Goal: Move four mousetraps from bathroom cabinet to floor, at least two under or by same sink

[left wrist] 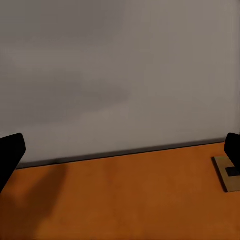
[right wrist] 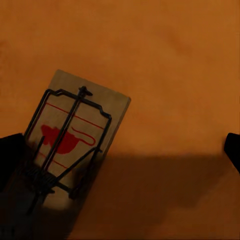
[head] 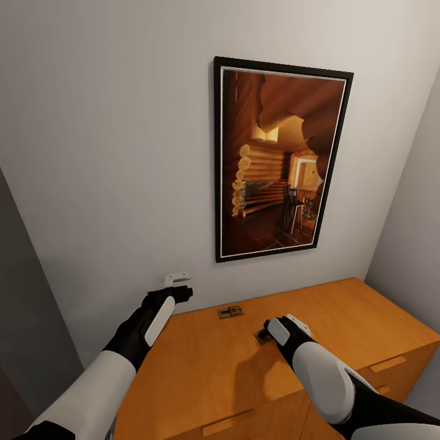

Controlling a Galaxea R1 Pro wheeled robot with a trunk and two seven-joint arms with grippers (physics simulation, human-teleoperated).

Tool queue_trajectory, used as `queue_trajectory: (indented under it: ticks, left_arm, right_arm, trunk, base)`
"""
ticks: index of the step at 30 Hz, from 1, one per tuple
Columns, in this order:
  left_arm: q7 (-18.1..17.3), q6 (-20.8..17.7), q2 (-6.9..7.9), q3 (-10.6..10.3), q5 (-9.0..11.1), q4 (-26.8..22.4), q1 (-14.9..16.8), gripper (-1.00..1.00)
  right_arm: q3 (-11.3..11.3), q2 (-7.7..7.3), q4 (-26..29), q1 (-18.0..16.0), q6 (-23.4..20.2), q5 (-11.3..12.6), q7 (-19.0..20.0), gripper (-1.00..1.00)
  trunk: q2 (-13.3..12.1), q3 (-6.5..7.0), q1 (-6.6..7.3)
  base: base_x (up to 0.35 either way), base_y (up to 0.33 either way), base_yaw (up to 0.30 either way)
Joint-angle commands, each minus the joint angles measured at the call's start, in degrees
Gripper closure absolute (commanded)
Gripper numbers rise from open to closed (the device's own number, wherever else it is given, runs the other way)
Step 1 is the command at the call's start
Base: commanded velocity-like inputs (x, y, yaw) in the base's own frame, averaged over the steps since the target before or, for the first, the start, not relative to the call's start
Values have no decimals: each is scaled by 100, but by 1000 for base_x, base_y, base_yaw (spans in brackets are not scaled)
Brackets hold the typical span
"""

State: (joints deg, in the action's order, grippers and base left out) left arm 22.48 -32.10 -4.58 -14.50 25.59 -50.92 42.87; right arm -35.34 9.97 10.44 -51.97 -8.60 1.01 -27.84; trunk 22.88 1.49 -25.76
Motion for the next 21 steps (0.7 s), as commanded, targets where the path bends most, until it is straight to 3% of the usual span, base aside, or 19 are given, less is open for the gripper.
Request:
queue_trajectory:
  ticks: [1,21]
  left_arm:
    - [55,-9,2,-16,60,-6,2,-100]
    - [55,-7,-25,-16,52,2,2,-100]
  right_arm:
    - [1,3,12,2,-51,25,23,-100]
    - [4,3,2,2,-64,30,402,-100]
  trunk:
    - [4,-3,-2]
    - [4,-3,-2]
  base:
    - [0,0,0]
    - [0,0,0]
